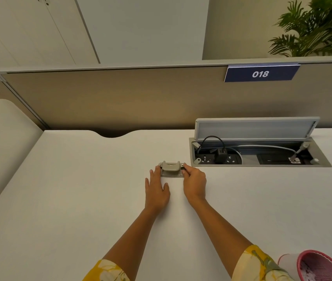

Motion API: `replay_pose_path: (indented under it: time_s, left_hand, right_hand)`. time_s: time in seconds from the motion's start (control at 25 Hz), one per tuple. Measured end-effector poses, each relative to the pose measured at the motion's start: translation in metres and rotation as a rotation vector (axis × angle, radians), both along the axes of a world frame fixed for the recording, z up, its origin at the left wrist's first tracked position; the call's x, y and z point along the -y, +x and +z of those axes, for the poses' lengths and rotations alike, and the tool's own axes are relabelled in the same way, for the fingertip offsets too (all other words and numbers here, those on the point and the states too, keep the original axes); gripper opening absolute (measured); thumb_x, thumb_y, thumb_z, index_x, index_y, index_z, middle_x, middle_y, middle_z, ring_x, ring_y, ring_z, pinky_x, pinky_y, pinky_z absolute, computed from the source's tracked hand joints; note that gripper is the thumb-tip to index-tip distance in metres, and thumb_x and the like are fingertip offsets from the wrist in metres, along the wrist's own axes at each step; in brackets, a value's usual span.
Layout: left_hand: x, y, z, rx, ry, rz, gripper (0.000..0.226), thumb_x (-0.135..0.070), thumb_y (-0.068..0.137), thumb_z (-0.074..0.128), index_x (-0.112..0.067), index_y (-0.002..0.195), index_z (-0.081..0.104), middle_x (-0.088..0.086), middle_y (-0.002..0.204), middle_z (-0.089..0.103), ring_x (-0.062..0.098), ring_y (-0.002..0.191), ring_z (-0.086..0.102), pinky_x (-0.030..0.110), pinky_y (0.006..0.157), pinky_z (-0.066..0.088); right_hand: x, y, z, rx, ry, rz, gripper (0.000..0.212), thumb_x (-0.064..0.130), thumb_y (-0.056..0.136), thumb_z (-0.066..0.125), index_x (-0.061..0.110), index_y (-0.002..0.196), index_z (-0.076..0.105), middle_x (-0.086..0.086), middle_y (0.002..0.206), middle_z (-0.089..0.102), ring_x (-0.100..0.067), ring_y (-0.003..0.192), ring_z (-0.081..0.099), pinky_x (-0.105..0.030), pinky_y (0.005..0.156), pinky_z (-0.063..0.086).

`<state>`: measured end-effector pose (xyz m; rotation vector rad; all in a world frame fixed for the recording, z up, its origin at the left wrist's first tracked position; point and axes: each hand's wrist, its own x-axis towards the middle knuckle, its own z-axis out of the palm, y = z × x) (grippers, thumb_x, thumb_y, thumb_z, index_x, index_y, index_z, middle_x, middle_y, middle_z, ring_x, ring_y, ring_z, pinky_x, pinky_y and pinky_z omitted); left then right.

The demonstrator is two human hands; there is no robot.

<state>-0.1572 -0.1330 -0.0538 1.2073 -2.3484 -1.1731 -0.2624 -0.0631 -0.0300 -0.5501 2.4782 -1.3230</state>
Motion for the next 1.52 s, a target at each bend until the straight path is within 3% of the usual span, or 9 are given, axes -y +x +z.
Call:
replay_pose_path:
  time_s: [0.16,0.32,0.68,0.8,1.04,1.24,1.52]
  left_hand:
    - [-0.001,0.005,0.002,0.038,-0.034,-0.027,0.065,-0.02,0.103,0.042,-0.019,0.158,0.007,0.003,0.168,0.01,0.022,0.156,0.0,0.038,0.124,-0.006]
    - [-0.012,0.013,0.013,0.095,-0.193,0.071,0.064,-0.029,0.104,0.036,-0.017,0.158,0.004,0.002,0.169,0.006,0.02,0.156,-0.003,0.034,0.123,-0.008]
    - [-0.038,0.016,0.078,0.171,-0.587,-0.069,0.068,-0.046,0.1,0.023,-0.022,0.159,-0.001,-0.001,0.168,-0.004,0.02,0.155,-0.009,0.039,0.124,-0.011]
    - [-0.048,0.013,0.115,0.134,-0.664,-0.072,0.069,-0.05,0.098,0.019,-0.022,0.158,0.0,0.0,0.168,-0.004,0.021,0.155,-0.007,0.04,0.124,-0.01]
    - [-0.059,0.002,0.201,-0.001,-0.864,-0.05,0.069,-0.045,0.101,0.029,-0.019,0.159,0.003,0.002,0.169,0.003,0.019,0.155,-0.005,0.042,0.126,-0.001]
    - [-0.081,-0.002,0.27,-0.134,-0.925,-0.011,0.071,-0.043,0.102,0.03,-0.017,0.159,-0.003,0.001,0.169,-0.005,0.017,0.155,-0.012,0.042,0.126,-0.003]
    - [-0.084,-0.002,0.367,-0.245,-1.112,-0.05,0.073,-0.043,0.1,0.034,-0.018,0.159,-0.001,0.001,0.169,-0.003,0.019,0.155,-0.009,0.042,0.127,-0.003]
  right_hand:
    - [-0.003,-0.001,0.001,0.028,0.004,0.048,0.038,0.011,0.096,0.055,0.01,0.134,0.056,-0.01,0.132,0.063,-0.027,0.121,0.06,-0.033,0.102,0.046]
    - [-0.012,0.003,0.007,0.022,0.02,0.049,0.041,0.017,0.1,0.048,0.014,0.141,0.049,-0.007,0.146,0.05,-0.026,0.134,0.048,-0.037,0.109,0.04]
    - [-0.067,0.001,0.059,-0.339,0.147,0.236,0.054,0.023,0.101,0.042,0.014,0.152,0.025,-0.006,0.159,0.027,-0.027,0.147,0.026,-0.035,0.117,0.026]
    - [-0.078,-0.001,0.096,-0.481,0.129,0.199,0.058,0.026,0.1,0.046,0.013,0.152,0.025,-0.007,0.159,0.027,-0.028,0.148,0.024,-0.036,0.117,0.024]
    - [-0.089,-0.01,0.188,-0.804,0.038,0.118,0.058,0.029,0.101,0.044,0.009,0.151,0.026,-0.01,0.159,0.027,-0.03,0.148,0.021,-0.038,0.117,0.014]
    - [-0.101,-0.017,0.265,-0.964,-0.009,0.055,0.06,0.032,0.102,0.034,0.009,0.154,0.014,-0.009,0.163,0.015,-0.024,0.151,0.009,-0.039,0.122,0.012]
    - [-0.122,-0.024,0.369,-1.146,-0.09,-0.035,0.066,0.035,0.101,0.034,0.005,0.154,0.01,-0.013,0.163,0.013,-0.026,0.151,0.011,-0.04,0.123,0.011]
